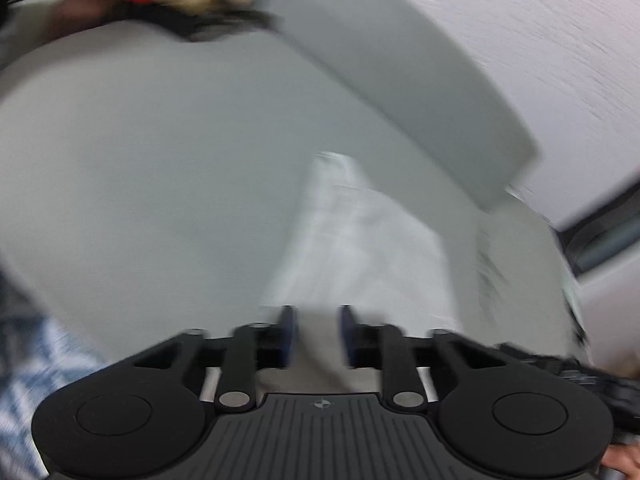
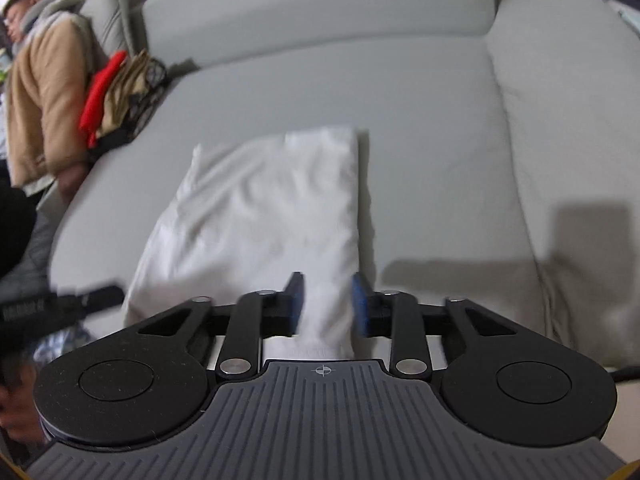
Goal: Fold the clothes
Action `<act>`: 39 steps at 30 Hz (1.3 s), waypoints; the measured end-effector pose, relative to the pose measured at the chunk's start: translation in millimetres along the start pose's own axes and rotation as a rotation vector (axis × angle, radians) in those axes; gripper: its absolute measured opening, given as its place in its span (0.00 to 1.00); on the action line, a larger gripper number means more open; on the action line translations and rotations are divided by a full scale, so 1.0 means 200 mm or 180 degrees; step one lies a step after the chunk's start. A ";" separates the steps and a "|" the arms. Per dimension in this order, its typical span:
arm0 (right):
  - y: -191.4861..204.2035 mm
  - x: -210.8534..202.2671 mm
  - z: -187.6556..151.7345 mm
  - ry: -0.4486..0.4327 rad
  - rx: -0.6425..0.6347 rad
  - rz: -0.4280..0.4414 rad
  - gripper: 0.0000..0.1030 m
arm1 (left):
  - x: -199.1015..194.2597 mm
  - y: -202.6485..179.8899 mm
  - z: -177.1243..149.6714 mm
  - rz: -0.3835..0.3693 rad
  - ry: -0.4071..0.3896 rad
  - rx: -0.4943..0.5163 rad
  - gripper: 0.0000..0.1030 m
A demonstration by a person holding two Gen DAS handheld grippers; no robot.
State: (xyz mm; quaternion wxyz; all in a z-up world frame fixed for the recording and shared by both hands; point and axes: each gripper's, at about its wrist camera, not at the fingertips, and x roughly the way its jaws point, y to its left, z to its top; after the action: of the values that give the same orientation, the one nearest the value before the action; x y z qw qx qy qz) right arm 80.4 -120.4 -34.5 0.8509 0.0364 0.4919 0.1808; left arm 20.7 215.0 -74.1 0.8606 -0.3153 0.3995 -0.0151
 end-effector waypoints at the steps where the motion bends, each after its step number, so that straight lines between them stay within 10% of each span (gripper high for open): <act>1: 0.01 0.01 -0.02 0.0018 -0.0106 0.0034 0.25 | 0.03 -0.06 0.00 -0.0061 0.0052 0.0123 0.09; 8: 0.16 0.07 -0.06 0.0105 -0.0854 0.0091 0.26 | 0.24 -0.33 -0.05 -0.0004 0.0444 0.0648 0.09; 23: 0.10 0.12 -0.16 0.0354 -0.0902 0.0119 0.25 | 0.43 -0.18 -0.07 0.0420 0.0824 0.0034 0.11; 30: -0.02 -0.03 -0.15 0.0511 -0.0390 0.0306 0.38 | 0.39 -0.16 -0.07 0.0362 0.0973 -0.0327 0.08; 39: -0.15 -0.11 -0.01 0.0193 0.0106 0.0402 0.52 | 0.22 -0.30 -0.10 0.0018 0.0817 -0.0127 0.36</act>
State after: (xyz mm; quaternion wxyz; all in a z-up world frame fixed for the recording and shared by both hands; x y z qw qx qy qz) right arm 76.2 -155.8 -23.8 0.8218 0.0759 0.5171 0.2269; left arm 50.4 144.5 -80.3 0.7960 -0.3267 0.5075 -0.0450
